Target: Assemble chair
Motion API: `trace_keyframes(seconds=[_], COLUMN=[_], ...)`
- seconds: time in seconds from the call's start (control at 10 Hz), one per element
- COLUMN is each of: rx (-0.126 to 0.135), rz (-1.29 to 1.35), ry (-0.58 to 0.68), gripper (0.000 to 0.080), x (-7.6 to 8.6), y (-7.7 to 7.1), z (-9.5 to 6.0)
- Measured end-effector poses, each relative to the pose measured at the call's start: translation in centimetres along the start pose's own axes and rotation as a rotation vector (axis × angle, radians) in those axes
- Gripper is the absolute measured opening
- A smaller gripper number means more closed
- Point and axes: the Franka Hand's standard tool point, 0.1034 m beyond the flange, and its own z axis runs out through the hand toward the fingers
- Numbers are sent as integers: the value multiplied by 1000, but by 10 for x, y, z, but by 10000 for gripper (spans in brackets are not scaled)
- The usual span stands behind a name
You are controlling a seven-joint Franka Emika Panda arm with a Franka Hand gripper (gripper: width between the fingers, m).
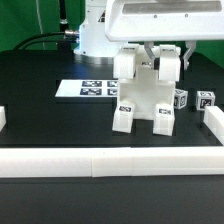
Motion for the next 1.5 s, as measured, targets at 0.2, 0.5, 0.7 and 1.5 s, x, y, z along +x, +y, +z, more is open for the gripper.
trace_keyframes(seconds=[0.2, 0.5, 0.7, 1.5], rx=[-9, -17, -15, 4], rz=[-17, -38, -42, 46], ry=[-10, -5, 10, 104], gripper=[285, 285, 285, 285], x=[2, 15, 28, 88], y=[2, 5, 0, -36], z=[10, 21, 21, 27])
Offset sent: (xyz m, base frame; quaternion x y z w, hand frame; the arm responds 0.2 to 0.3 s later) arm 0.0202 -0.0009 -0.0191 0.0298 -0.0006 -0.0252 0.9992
